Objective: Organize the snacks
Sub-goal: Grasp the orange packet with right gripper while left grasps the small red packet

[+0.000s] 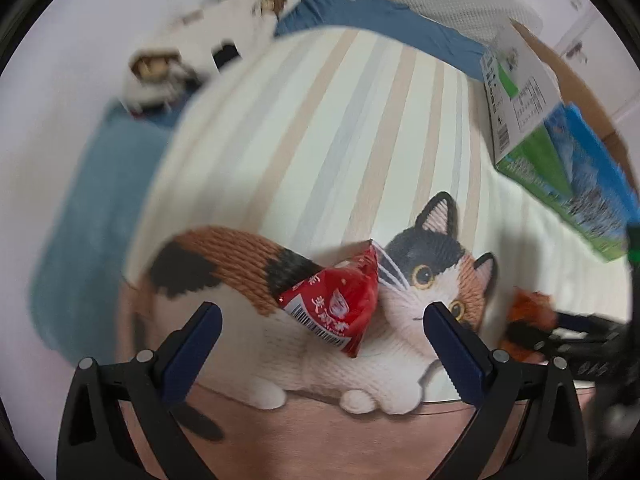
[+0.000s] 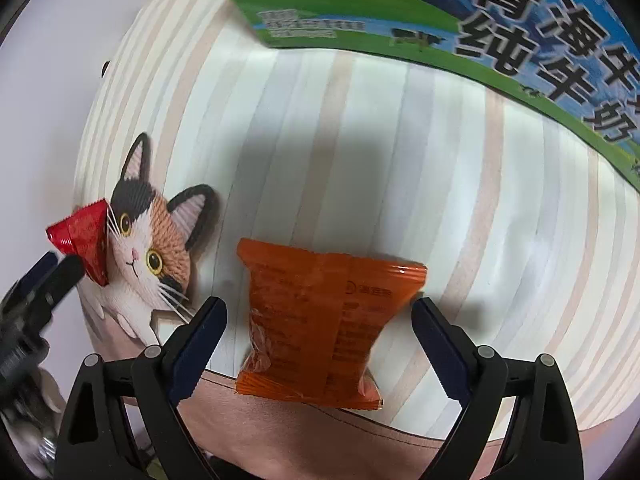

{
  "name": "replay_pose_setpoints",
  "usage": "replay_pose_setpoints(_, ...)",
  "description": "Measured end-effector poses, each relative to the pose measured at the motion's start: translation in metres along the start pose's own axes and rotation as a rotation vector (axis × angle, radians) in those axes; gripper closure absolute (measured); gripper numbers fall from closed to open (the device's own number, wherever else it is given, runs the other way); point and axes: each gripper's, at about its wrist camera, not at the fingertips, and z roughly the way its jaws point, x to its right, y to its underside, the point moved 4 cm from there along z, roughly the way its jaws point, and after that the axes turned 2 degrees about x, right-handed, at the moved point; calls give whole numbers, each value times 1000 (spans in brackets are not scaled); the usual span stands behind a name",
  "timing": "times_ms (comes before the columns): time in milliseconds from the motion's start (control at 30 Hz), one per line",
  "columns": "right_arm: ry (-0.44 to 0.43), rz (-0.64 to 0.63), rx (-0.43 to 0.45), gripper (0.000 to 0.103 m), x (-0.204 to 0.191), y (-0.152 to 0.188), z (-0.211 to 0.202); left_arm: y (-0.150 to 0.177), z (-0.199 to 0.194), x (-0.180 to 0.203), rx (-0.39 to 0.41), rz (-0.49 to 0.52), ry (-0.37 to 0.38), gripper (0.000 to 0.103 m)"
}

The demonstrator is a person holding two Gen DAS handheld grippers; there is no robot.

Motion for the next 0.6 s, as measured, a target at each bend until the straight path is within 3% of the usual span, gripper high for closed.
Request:
replay_pose_setpoints(100,-13,-3,-1,7,-5,2,2,-9,13,-10,-76,-23,69,0)
replay_pose_setpoints(233,-38,31,-12,7,-1,11,11,-15,29,-5,-127,32,73,0)
replay_pose_setpoints(333,-39,47,-14,7,5,6,8,-19,32,4,-129,86,54,0)
replay_pose_setpoints(400,-35,53,-14,7,3,6,8,-23,32,10,-101,107,59,6)
replay_pose_setpoints(467,-32,65,-2,7,-1,7,9,-24,30,14,-77,126,43,38)
replay_pose_setpoints(567,-24,99,22,10,-22,17,25,-23,25,19,-66,144,32,63)
replay_pose_setpoints(600,-15,104,30,18,-17,24,30,-21,23,22,-65,139,35,65)
